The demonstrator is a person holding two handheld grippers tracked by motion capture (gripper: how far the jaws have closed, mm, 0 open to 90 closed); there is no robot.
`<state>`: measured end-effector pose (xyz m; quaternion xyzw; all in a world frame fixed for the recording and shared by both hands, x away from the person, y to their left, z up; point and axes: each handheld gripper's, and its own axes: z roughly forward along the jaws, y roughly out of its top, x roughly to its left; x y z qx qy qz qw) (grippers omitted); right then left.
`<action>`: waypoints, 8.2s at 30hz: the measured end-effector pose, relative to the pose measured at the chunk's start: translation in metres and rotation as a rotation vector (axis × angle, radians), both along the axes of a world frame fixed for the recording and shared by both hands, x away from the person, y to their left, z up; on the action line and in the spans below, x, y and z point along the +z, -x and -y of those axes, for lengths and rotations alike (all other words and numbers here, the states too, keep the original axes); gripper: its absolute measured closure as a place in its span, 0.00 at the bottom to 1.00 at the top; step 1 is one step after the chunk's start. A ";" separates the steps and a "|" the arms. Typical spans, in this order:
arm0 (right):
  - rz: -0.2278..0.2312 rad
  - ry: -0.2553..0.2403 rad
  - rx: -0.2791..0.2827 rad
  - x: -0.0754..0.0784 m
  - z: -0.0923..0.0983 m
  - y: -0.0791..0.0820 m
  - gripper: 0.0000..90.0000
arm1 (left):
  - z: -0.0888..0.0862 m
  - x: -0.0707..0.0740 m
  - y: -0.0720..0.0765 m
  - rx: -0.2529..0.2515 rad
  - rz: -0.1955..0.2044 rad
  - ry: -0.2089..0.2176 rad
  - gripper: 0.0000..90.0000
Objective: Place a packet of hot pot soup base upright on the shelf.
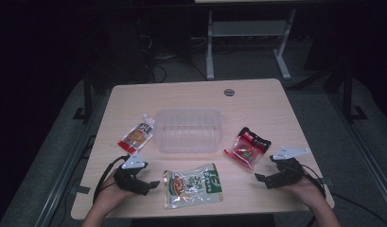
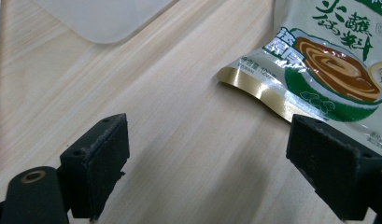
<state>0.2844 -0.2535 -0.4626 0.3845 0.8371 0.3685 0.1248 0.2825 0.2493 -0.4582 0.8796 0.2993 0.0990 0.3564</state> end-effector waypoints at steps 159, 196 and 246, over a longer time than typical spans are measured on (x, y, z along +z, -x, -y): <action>-0.019 -0.018 0.009 0.035 -0.006 0.001 0.57 | 0.039 0.044 0.023 -0.148 -0.023 0.147 0.54; -0.029 -0.059 -0.077 0.024 0.035 0.018 0.41 | 0.237 0.006 -0.035 -0.336 -0.032 0.111 1.00; -0.144 -0.250 0.014 0.014 0.023 -0.001 0.61 | 0.236 -0.011 -0.039 -0.319 -0.091 0.067 1.00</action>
